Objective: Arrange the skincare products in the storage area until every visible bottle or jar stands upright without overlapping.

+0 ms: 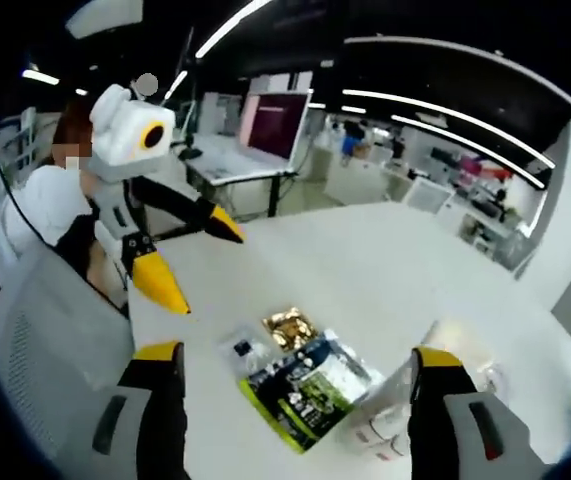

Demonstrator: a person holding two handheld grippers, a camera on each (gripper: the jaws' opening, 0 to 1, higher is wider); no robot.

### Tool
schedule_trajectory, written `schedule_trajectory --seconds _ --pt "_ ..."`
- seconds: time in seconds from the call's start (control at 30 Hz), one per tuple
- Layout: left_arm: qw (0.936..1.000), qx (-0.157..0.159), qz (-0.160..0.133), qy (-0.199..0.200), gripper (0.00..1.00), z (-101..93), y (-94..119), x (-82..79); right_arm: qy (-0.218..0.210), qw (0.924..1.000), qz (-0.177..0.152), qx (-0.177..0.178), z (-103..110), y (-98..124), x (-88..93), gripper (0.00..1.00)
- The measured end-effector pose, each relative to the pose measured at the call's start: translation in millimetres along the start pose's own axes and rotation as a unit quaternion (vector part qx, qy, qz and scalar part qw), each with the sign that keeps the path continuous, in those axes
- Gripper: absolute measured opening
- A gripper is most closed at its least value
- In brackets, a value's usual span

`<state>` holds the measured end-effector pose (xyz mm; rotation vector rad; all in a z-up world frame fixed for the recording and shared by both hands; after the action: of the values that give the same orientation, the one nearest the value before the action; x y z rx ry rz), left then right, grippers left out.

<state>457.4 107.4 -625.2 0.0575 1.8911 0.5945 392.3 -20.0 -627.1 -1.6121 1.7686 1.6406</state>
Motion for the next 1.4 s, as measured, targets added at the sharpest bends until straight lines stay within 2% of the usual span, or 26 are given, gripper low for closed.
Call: schedule_trajectory --seconds 0.17,0.37,0.47,0.63,0.7,0.8,0.9,1.23,1.4 --pt "0.9999 -0.009 -0.006 -0.009 0.74 5.8 5 -1.4 -0.007 0.9994 0.021 0.026 -8 18 15.6 0.99" --pt "0.9999 -0.012 -0.005 -0.003 0.78 7.6 15 5.7 -0.030 0.9983 0.021 0.044 -11 39 25.6 0.99" --pt "0.9997 -0.024 -0.002 -0.002 0.80 11.7 20 8.9 -0.038 0.9969 0.035 0.060 -16 47 36.6 0.99" --pt "0.9995 -0.027 -0.016 0.003 0.82 13.4 32 7.5 -0.056 0.9945 0.052 0.071 -17 57 51.9 0.99" --pt "0.9991 -0.037 -0.020 0.001 0.83 16.4 37 7.7 -0.059 0.9935 0.056 0.079 -16 62 56.6 0.99" --pt "0.9985 -0.054 -0.009 -0.008 0.84 20.0 43 12.5 -0.071 0.9914 0.071 0.084 -14 67 65.7 0.99" --pt "0.9976 -0.068 -0.003 -0.016 0.84 21.8 48 17.4 -0.080 0.9903 0.074 0.086 -11 71 70.9 0.99" --pt "0.9970 -0.077 0.006 0.000 0.93 15.6 55 35.8 -0.105 0.9869 0.076 0.096 -8 81 81.3 0.99" --pt "0.9973 -0.072 -0.004 0.008 0.96 8.4 58 37.1 -0.115 0.9854 0.077 0.099 -5 88 86.0 0.99"
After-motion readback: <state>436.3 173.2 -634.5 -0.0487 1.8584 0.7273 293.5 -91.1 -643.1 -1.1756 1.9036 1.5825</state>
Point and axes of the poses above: the point that each gripper's makers call its tool centre point, and the gripper's own axes: y roughly backward along the fingers, z roughly to its left, x roughly out of its underside, the point moved 3 cm from there along y, roughly backward along the fingers, and after that the axes turned 13 degrees about y, right-handed, at the moved point
